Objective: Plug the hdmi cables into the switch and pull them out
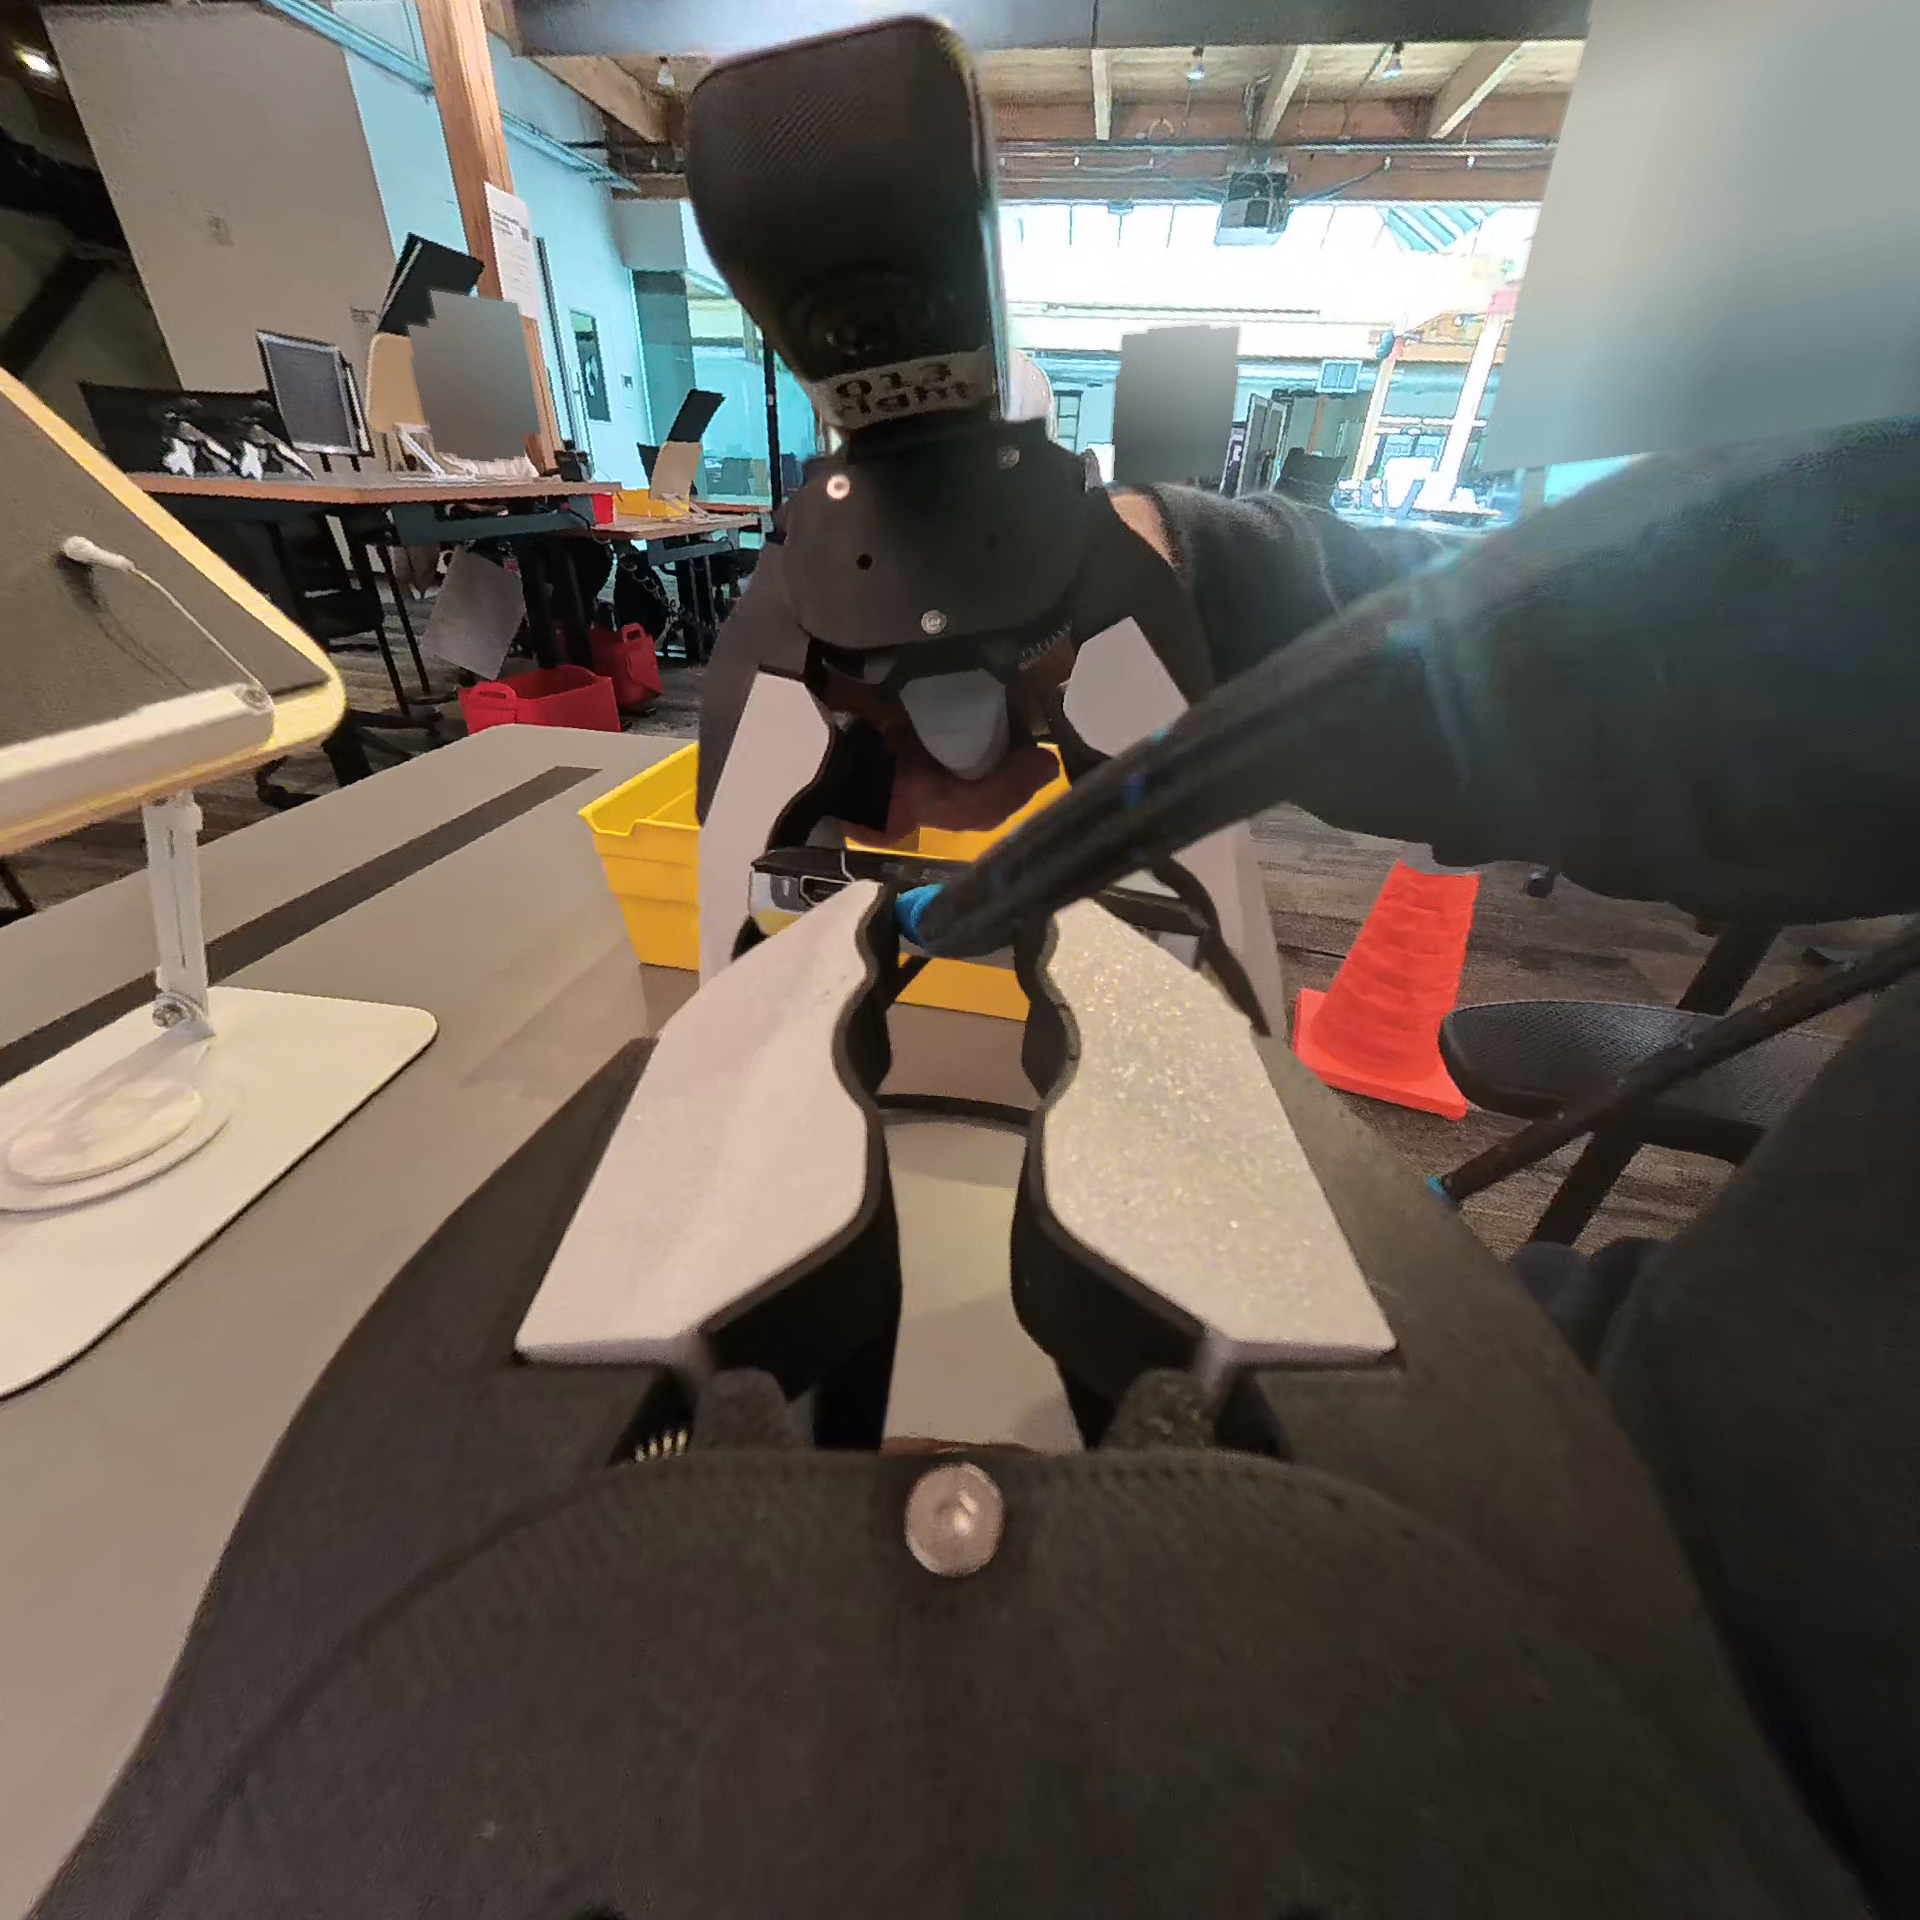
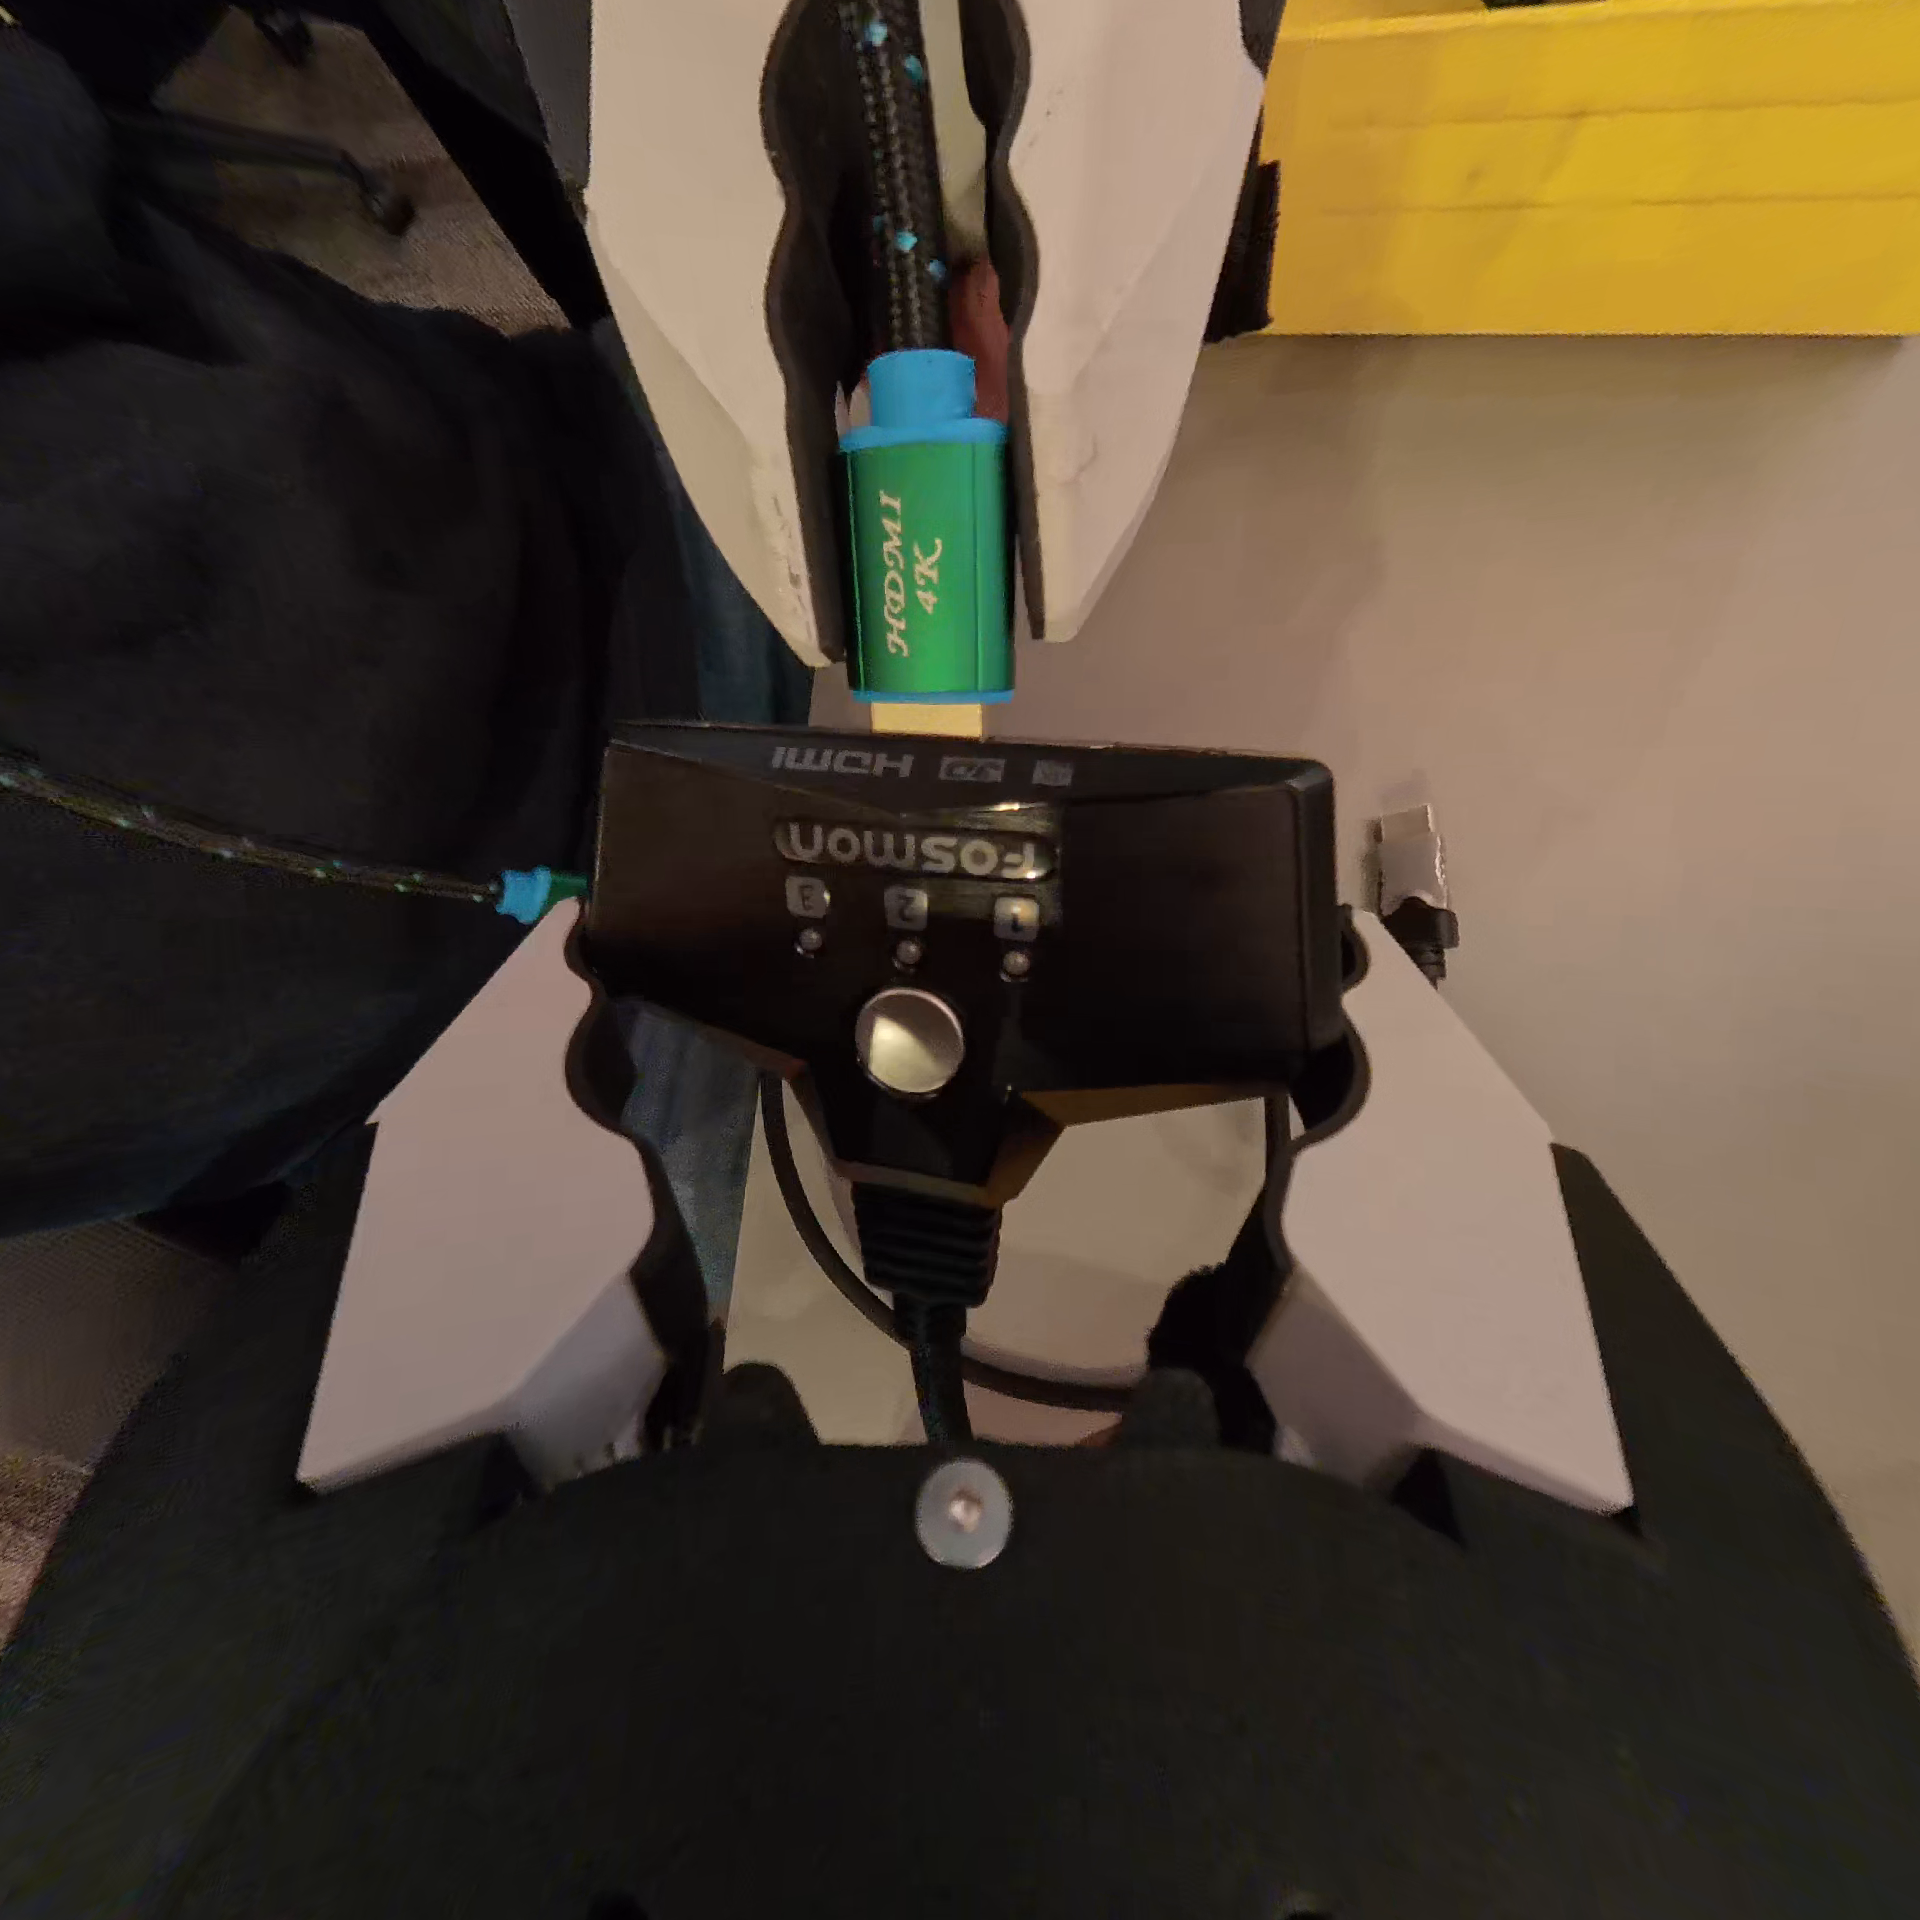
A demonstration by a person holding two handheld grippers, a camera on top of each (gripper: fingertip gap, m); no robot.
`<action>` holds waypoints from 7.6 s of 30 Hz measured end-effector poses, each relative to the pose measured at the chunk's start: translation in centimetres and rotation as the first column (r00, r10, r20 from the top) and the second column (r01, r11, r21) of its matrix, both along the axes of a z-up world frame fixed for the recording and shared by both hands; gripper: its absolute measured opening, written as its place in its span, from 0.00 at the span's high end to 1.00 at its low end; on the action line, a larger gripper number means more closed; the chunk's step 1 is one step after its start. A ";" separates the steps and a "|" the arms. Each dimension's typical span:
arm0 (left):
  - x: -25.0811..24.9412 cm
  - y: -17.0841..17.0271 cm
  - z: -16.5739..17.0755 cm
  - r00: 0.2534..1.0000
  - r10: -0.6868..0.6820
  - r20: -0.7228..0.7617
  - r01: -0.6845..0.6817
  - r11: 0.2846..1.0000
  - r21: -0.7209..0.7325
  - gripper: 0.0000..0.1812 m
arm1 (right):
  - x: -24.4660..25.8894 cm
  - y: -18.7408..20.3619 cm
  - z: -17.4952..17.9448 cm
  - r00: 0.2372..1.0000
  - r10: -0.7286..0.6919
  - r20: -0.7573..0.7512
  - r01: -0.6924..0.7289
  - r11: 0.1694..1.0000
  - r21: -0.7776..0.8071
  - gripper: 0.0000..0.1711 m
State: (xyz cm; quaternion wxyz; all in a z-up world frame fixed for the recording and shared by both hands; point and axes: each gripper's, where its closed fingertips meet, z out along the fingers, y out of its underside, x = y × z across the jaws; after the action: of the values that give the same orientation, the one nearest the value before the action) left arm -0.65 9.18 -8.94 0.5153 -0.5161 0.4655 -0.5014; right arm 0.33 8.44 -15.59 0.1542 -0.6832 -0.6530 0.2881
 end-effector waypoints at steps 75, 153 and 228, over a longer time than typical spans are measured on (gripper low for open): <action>-3.4 6.6 -2.9 0.953 0.141 -0.267 -0.186 0.971 -0.152 0.82 | 5.0 7.6 -4.7 0.960 -0.236 0.149 0.183 0.936 0.302 0.24; -31.7 13.5 -15.1 0.041 0.451 -0.891 -0.601 0.724 0.339 0.97 | 2.1 4.1 -5.9 0.901 -0.395 -0.180 0.429 0.873 0.231 0.40; -4.7 4.0 2.1 0.974 0.097 -0.206 -0.089 0.995 0.048 0.79 | -3.0 5.1 4.5 0.684 -0.331 -0.650 0.604 0.756 0.252 0.94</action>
State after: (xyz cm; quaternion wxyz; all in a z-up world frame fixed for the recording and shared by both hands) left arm -5.39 13.22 -6.84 0.4965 -0.5769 0.5017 -0.4110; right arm -2.70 13.49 -11.12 0.5642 -0.6575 -0.4208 0.2688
